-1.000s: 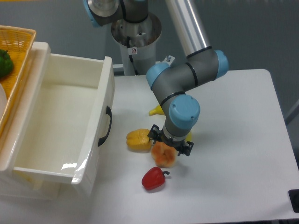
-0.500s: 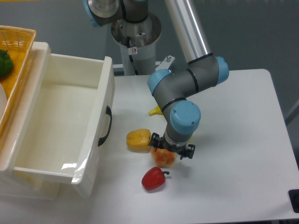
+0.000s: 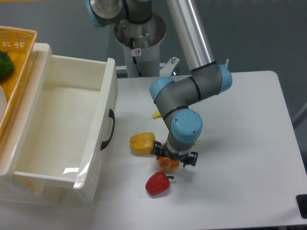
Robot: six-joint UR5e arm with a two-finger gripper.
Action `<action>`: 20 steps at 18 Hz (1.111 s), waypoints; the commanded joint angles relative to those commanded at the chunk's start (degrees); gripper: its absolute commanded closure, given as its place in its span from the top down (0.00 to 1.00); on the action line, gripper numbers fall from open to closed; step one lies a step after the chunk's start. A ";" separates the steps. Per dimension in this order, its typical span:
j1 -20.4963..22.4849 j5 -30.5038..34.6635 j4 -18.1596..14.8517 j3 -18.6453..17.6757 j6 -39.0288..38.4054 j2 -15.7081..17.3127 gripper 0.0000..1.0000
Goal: Pick up the round bread
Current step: 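Close the gripper fingers on the sides of the bread roll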
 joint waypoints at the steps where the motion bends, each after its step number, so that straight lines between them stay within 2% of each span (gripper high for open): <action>1: 0.00 0.00 0.00 0.00 0.00 -0.17 1.00; 13: -0.35 0.26 0.09 0.09 -0.09 -0.62 1.00; 20: -1.05 2.73 0.09 0.35 0.00 -1.14 0.99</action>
